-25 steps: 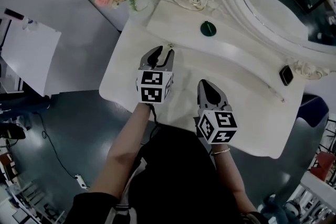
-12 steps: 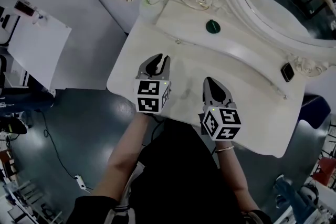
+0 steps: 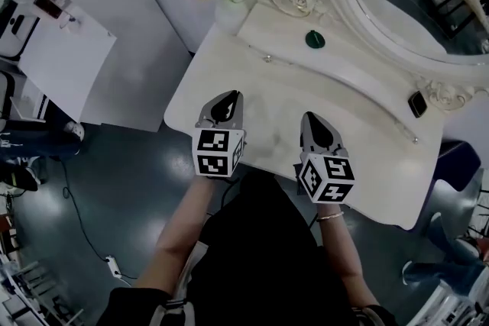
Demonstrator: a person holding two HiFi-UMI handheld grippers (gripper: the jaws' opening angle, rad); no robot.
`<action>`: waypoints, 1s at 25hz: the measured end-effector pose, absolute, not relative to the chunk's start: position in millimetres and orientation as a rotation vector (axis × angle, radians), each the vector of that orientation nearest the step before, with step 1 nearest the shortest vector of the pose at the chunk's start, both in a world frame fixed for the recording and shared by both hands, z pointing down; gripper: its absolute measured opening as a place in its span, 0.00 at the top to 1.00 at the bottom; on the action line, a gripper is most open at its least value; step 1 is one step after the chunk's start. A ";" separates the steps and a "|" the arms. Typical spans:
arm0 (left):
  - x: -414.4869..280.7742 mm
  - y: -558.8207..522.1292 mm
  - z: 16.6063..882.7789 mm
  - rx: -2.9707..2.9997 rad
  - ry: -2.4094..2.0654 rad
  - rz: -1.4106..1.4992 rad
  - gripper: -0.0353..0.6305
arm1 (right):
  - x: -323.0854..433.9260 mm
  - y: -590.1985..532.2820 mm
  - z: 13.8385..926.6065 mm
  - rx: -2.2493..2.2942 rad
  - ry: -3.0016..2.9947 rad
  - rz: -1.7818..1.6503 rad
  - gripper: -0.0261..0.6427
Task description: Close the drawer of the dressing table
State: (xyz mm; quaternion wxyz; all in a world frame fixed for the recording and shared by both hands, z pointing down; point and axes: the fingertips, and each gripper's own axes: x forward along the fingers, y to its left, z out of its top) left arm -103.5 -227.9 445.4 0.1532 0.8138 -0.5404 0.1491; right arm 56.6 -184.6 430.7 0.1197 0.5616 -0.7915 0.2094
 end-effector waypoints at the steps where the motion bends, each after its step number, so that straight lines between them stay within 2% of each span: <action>1: -105.2 -224.2 445.2 2.331 -1.555 0.424 0.92 | 55.7 -183.1 429.9 1.640 -2.315 0.606 0.96; 25: -122.9 -186.0 424.7 2.354 -1.582 0.347 0.94 | 39.9 -160.5 411.7 1.628 -2.352 0.470 0.96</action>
